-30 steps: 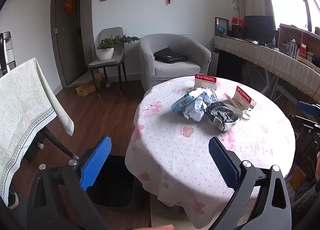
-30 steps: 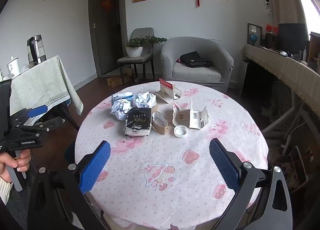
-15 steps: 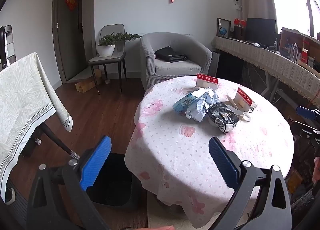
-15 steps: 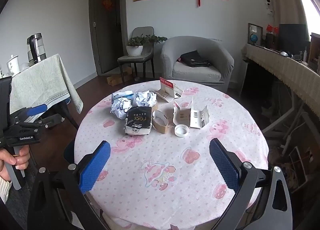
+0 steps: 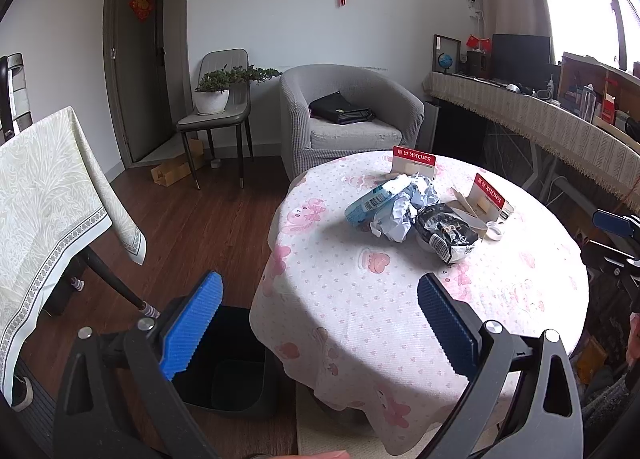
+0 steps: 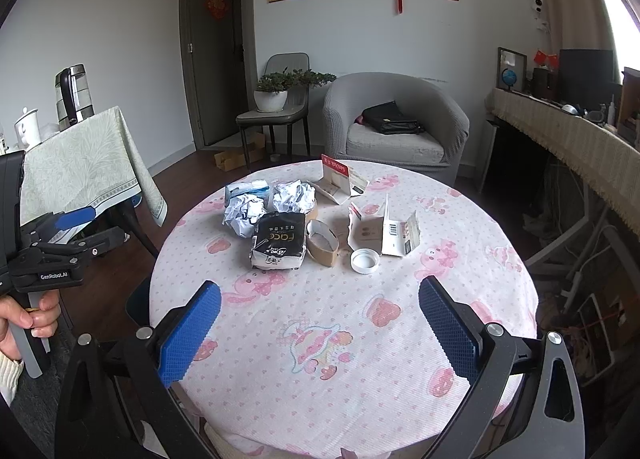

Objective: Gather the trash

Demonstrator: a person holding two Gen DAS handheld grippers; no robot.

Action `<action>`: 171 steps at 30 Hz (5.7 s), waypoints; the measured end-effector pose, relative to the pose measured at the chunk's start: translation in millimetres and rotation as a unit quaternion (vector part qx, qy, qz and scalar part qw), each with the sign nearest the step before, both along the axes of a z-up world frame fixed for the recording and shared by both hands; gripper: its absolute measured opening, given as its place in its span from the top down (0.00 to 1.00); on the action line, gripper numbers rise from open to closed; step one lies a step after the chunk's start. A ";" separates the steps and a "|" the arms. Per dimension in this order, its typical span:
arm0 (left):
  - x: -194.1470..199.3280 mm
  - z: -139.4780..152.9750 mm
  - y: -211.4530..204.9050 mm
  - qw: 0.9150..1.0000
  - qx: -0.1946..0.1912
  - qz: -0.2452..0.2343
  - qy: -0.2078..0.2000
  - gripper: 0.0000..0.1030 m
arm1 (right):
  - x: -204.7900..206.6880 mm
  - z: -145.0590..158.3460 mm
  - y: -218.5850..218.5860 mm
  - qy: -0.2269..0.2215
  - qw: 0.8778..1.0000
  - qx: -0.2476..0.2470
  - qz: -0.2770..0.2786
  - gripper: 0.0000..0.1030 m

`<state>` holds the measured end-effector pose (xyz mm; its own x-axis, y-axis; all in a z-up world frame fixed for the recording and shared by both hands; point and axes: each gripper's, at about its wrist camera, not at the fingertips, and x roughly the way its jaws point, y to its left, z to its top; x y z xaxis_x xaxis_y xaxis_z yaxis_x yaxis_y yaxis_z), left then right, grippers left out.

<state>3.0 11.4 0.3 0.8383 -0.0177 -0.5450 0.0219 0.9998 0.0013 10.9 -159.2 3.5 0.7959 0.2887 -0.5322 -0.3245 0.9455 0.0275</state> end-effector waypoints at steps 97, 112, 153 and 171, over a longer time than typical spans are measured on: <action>22.6 -8.6 -56.1 0.995 -0.046 -0.075 0.037 0.06 | 14.2 -11.6 -12.7 0.028 1.000 -0.012 0.008 0.12; 58.2 -18.8 -113.3 0.993 -0.035 -0.089 0.063 0.19 | 43.0 -21.2 -39.3 0.056 0.998 -0.003 0.037 0.29; 132.6 -53.2 -140.1 0.992 -0.005 -0.051 0.119 0.36 | 117.8 -61.8 -34.7 0.138 0.986 -0.032 0.090 0.41; 97.3 -25.9 -117.8 0.987 -0.033 -0.136 0.081 0.39 | 147.5 -65.7 -13.6 0.153 0.986 -0.040 0.045 0.59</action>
